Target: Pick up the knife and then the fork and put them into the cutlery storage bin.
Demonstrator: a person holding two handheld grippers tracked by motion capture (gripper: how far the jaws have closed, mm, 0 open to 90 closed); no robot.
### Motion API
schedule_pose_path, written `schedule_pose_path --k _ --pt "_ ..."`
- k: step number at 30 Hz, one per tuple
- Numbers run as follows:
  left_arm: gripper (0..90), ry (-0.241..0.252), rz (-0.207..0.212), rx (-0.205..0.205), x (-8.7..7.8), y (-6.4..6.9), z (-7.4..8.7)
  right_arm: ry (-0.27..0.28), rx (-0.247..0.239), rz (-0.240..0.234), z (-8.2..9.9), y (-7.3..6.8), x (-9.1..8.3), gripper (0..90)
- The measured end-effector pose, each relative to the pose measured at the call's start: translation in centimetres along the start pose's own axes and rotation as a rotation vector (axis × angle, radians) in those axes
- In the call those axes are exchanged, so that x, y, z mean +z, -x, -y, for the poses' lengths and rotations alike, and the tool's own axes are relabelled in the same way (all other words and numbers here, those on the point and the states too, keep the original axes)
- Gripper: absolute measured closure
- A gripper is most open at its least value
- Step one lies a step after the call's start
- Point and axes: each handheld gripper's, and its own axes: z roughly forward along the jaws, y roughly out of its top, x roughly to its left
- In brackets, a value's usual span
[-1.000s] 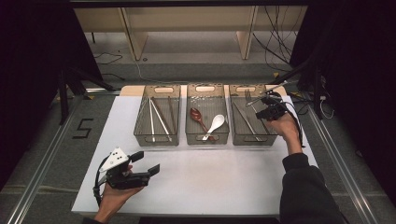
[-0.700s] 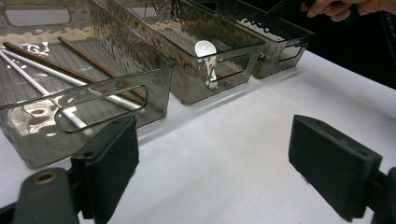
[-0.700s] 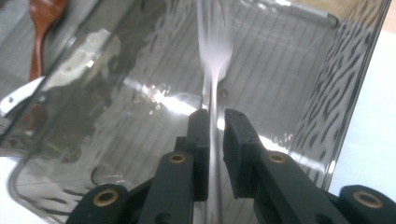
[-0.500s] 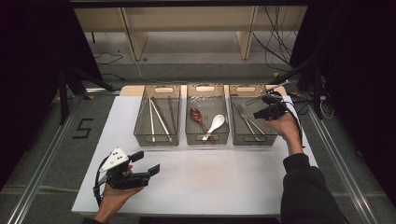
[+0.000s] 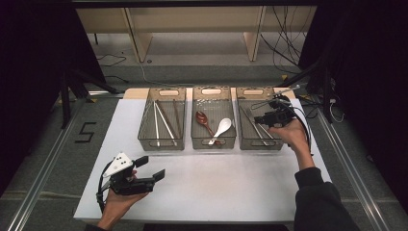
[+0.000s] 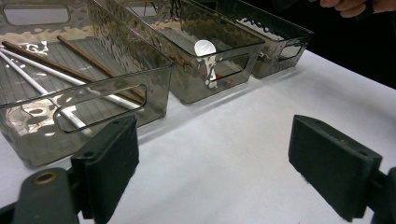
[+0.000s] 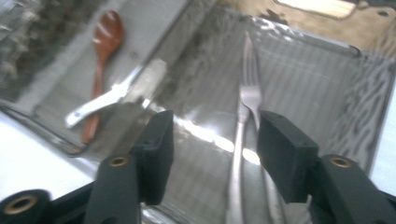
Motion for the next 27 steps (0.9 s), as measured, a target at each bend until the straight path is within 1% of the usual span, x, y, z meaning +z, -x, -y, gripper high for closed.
schedule_pose_path --k 3,5,7,10,13,15,20,22,25,27 --pt "15.7 -0.001 0.0 -0.001 0.0 0.0 0.0 0.023 -0.009 -0.011 0.3 -0.7 -0.3 42.4" --pt "15.7 -0.001 -0.001 -0.002 0.0 0.0 0.0 0.042 -0.018 -0.01 0.6 -1.2 -0.6 41.5" --pt "15.7 -0.002 -0.001 0.0 0.0 0.0 0.0 0.062 -0.02 -0.023 0.8 -1.6 -0.9 39.9" --pt "15.7 -0.003 0.0 -0.001 0.0 0.0 0.0 0.083 -0.036 -0.026 1.0 -2.3 -1.2 38.1" --pt "15.7 -0.002 0.0 -0.002 0.0 0.0 0.0 0.108 -0.041 -0.05 1.3 -3.1 -1.7 37.2" --pt "15.7 -0.004 0.0 -0.001 0.0 0.0 0.0 0.128 -0.048 -0.056 1.5 -3.6 -2.1 36.8" --pt "15.7 -0.007 0.001 0.001 0.0 0.0 0.0 0.171 -0.047 -0.092 2.0 -4.3 -2.8 35.4" --pt "15.7 -0.006 0.001 0.001 0.0 0.0 0.0 0.188 -0.047 -0.098 2.2 -4.7 -3.1 34.3" --pt "15.7 -0.008 0.001 0.001 0.0 0.0 0.0 0.191 -0.063 -0.097 2.7 -5.2 -3.4 31.9" --pt "15.7 -0.007 0.001 0.001 0.0 0.0 0.0 0.197 -0.07 -0.105 3.1 -5.6 -3.5 31.5"
